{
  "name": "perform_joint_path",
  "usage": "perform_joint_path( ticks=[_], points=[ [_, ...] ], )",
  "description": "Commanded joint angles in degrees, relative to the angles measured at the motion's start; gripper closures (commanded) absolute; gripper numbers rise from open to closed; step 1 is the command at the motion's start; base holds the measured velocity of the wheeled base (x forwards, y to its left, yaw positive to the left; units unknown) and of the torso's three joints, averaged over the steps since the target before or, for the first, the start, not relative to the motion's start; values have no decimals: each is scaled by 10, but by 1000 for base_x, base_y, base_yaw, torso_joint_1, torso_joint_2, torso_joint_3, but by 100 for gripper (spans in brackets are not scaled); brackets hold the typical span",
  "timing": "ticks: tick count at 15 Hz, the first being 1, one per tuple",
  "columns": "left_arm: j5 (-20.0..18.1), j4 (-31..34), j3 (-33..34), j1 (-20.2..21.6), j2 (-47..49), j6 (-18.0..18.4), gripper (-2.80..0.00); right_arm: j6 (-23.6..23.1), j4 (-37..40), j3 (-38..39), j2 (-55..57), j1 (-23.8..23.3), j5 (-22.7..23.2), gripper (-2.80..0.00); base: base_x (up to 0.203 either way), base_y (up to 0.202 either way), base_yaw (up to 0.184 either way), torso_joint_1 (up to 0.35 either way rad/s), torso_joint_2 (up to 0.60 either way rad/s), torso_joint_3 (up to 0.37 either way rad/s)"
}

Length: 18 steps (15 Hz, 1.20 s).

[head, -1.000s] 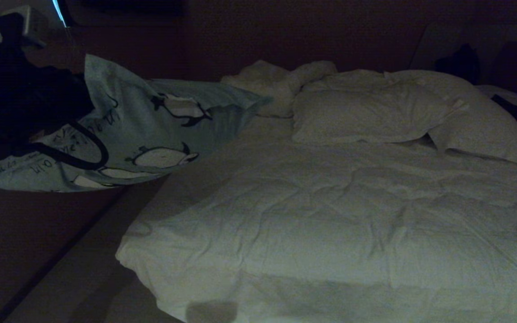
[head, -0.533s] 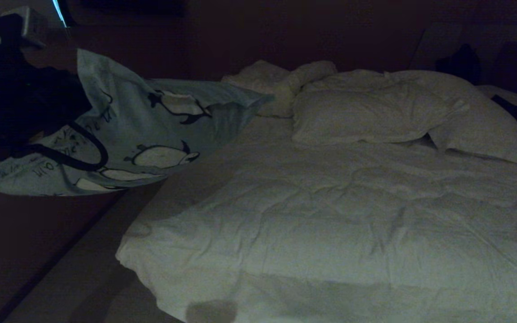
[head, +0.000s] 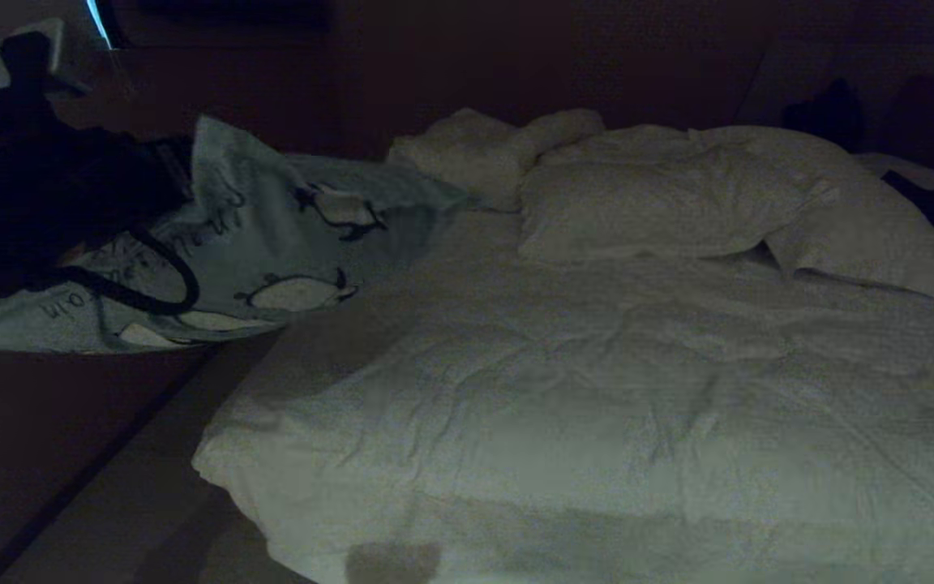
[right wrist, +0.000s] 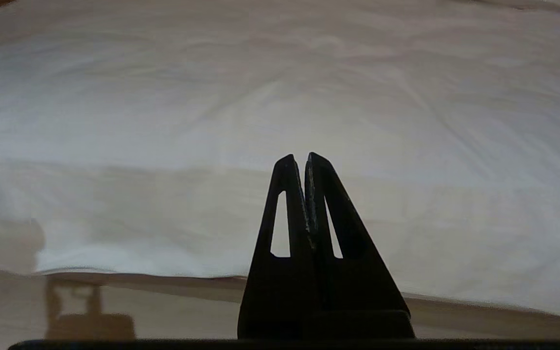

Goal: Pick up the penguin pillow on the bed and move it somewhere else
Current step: Move to the head of the bed

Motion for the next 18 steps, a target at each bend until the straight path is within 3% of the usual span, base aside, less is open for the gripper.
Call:
perform_joint_path(
  ticks=[1, 18],
  points=[
    [1, -2, 1, 2, 1, -1, 0, 0, 0, 0, 1, 0, 1, 0, 0, -202, 2, 6, 2, 2],
    [1, -2, 6, -1, 7, 7, 0, 0, 0, 0, 1, 0, 1, 0, 0, -196, 1, 2, 1, 1]
  ],
)
